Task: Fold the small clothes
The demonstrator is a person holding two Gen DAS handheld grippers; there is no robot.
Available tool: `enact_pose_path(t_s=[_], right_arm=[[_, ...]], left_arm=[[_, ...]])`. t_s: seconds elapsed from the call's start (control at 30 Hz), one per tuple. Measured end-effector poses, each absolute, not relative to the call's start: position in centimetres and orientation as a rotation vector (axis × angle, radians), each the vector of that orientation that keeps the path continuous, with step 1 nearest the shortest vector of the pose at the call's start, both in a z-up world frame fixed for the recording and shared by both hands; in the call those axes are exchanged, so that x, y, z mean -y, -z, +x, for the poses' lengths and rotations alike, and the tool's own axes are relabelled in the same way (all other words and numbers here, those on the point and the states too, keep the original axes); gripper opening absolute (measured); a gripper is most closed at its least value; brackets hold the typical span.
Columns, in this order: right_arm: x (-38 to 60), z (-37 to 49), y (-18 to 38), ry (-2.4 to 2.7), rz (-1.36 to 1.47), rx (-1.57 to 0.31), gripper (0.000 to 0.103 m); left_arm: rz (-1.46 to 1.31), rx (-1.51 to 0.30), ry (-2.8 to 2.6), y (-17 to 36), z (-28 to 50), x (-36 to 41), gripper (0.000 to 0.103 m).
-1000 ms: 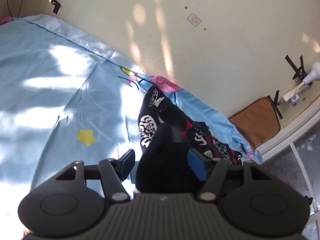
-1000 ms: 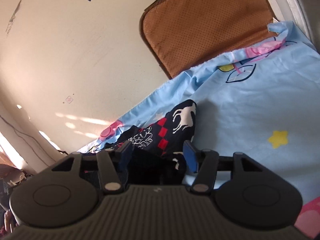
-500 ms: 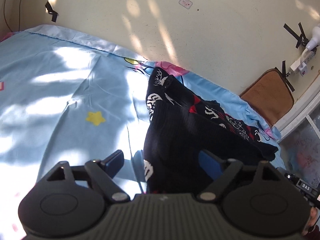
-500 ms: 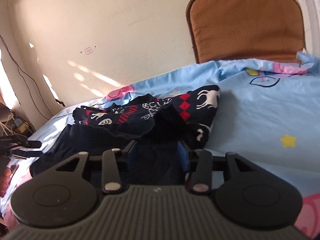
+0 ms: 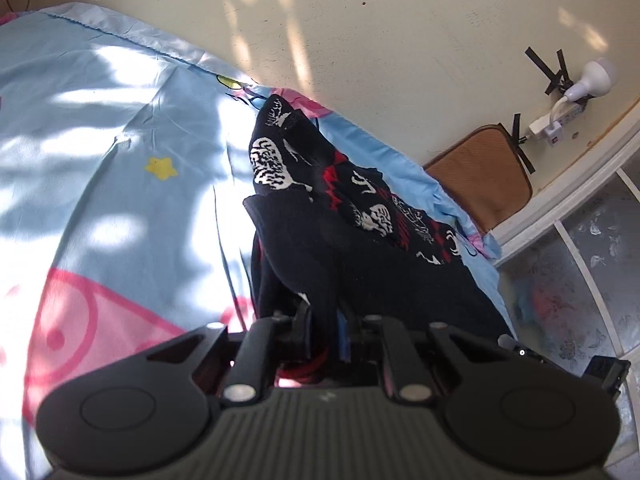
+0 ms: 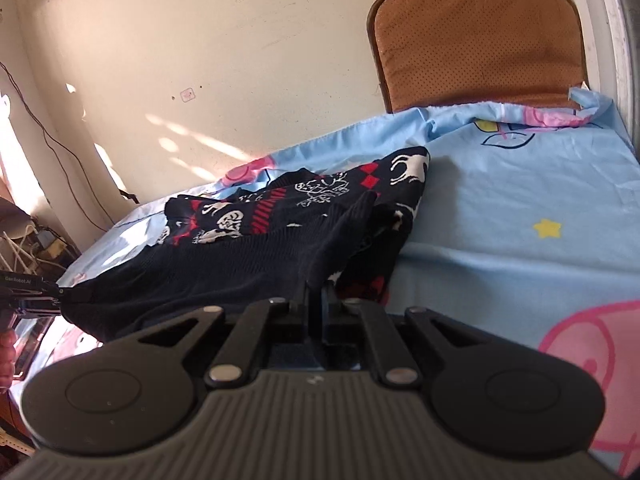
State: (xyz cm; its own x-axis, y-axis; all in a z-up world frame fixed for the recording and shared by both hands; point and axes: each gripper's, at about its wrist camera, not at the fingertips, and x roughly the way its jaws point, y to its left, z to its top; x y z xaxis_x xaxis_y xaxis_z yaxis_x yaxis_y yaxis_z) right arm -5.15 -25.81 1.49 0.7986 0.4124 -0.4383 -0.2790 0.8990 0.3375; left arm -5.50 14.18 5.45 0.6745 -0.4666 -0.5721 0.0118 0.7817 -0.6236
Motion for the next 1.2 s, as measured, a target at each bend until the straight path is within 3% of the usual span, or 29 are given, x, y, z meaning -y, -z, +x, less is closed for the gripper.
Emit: enact_pose_path(t_s=[0.27,0.3,0.33,0.4,0.47,0.5,0.53,0.67,0.73,0.8,0.97,1.0,1.03,1.07,1.1,1.13,1.17,1.2], right_arm=[[25.7,-7.6,2.0,-0.34,0.308,-0.648,0.009],[25.8,-7.6,1.8,-0.34,0.308,-0.64,0.01],[25.9,-7.5,1.1,-0.341,0.299,-0.639,0.011],[26.8,-7.1,-0.8,-0.331,0.292,-0.58,0.028],[27.8,-6.0,-3.0,-0.312,0.277,-0.516,0.036],[27.9,-5.0,-4.1,-0.309,0.261,-0.494,0.036],[28.0,-3.6,-5.0,-0.319,0.241,-0.477,0.036],[25.9,5.3,-7.0,-0.386,0.137,-0.473,0.051],[23.8,10.6,-7.0,-0.478,0.112,-0.529,0.053],[21.4,15.9,-6.5,-0.528,0.099,-0.586,0.06],[18.2,26.9,-2.4,-0.457,0.23,-0.767,0.062],[17.9,28.0,-1.7,-0.461,0.273,-0.797,0.062],[17.5,28.7,-1.1,-0.481,0.299,-0.82,0.062],[16.9,28.9,-0.7,-0.496,0.295,-0.836,0.06],[16.2,29.0,-0.4,-0.492,0.259,-0.844,0.048],[15.5,28.7,-0.3,-0.468,0.203,-0.841,0.033],[15.1,28.3,-0.5,-0.438,0.15,-0.827,0.011],[15.1,27.7,-0.9,-0.423,0.143,-0.807,0.011]], left_arm=[[-0.624,-0.865,0.24,-2.5,-7.5,-14.7,0.019],[-0.614,-0.865,0.243,-2.9,-7.1,-14.8,0.024],[-0.596,-0.855,0.239,-3.5,-6.8,-14.9,0.04],[-0.533,-0.781,0.194,-5.5,-6.2,-15.6,0.06],[-0.469,-0.721,0.188,-7.7,-4.3,-16.2,0.063],[-0.44,-0.702,0.203,-8.3,-2.9,-16.4,0.074],[-0.412,-0.685,0.206,-8.9,-1.0,-16.6,0.09],[-0.352,-0.697,0.199,-8.7,7.5,-16.6,0.097],[-0.348,-0.733,0.183,-8.0,11.1,-16.1,0.102],[-0.358,-0.78,0.157,-6.8,14.5,-15.7,0.103],[-0.501,-0.839,0.103,-3.4,19.0,-16.0,0.098],[-0.512,-0.841,0.103,-3.1,19.4,-15.9,0.087],[-0.513,-0.853,0.108,-2.8,19.9,-15.7,0.059],[-0.512,-0.865,0.124,-2.5,20.3,-15.6,0.044],[-0.519,-0.875,0.146,-2.1,20.5,-15.4,0.029],[-0.516,-0.861,0.146,-2.2,20.2,-15.3,0.024],[-0.495,-0.85,0.142,-2.5,19.9,-15.1,0.019],[-0.48,-0.84,0.141,-2.9,19.6,-15.0,0.016]])
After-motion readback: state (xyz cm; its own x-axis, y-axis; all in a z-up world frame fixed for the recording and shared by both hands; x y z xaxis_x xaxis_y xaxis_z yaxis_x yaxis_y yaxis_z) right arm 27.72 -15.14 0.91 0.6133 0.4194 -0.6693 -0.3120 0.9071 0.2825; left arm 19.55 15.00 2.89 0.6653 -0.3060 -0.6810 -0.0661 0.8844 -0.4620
